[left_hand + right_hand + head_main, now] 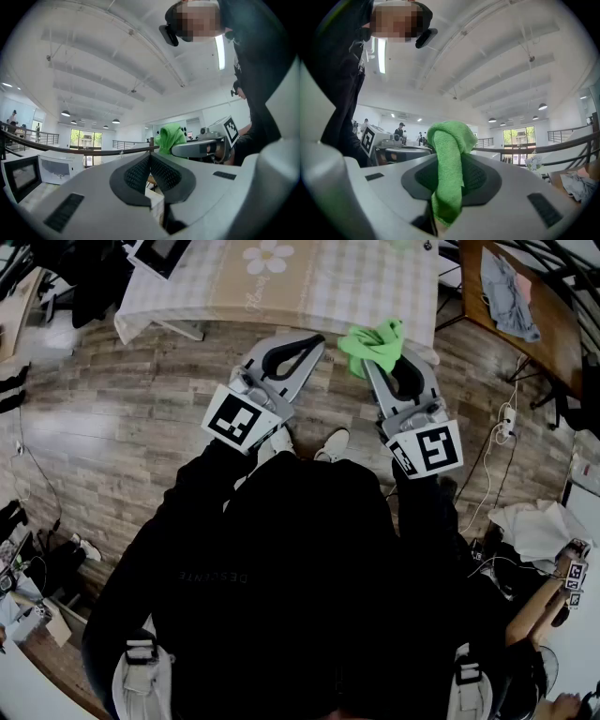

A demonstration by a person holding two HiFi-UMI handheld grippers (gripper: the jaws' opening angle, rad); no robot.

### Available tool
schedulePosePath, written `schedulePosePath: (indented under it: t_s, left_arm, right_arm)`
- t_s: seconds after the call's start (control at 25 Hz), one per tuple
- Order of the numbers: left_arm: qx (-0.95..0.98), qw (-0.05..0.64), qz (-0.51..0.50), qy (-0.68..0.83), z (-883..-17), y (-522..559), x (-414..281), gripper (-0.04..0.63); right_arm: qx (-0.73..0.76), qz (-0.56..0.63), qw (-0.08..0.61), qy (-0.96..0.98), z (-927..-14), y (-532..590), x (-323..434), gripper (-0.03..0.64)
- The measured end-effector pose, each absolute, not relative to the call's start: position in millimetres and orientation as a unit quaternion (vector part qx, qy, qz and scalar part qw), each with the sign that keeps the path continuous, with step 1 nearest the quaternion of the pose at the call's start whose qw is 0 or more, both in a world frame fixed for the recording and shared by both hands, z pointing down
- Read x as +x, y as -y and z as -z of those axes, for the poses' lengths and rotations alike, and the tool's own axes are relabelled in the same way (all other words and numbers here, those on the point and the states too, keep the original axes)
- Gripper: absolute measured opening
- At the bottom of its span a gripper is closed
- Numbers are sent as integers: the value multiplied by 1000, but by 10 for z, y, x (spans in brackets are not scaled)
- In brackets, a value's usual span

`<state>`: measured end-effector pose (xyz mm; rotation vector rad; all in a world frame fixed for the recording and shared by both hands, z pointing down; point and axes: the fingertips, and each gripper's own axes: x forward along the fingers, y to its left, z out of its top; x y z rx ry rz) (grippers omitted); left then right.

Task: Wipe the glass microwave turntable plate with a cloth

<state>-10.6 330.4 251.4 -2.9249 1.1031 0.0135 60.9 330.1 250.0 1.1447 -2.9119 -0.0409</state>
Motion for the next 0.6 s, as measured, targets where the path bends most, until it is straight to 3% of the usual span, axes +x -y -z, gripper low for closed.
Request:
schedulePosePath:
  t_s: [0.6]
  left_arm:
    - [-936,24,-21,-350,-2484,-3213,-66,20]
  right_arm:
    - [377,-12,-6,926,-2584,-3186,828,115]
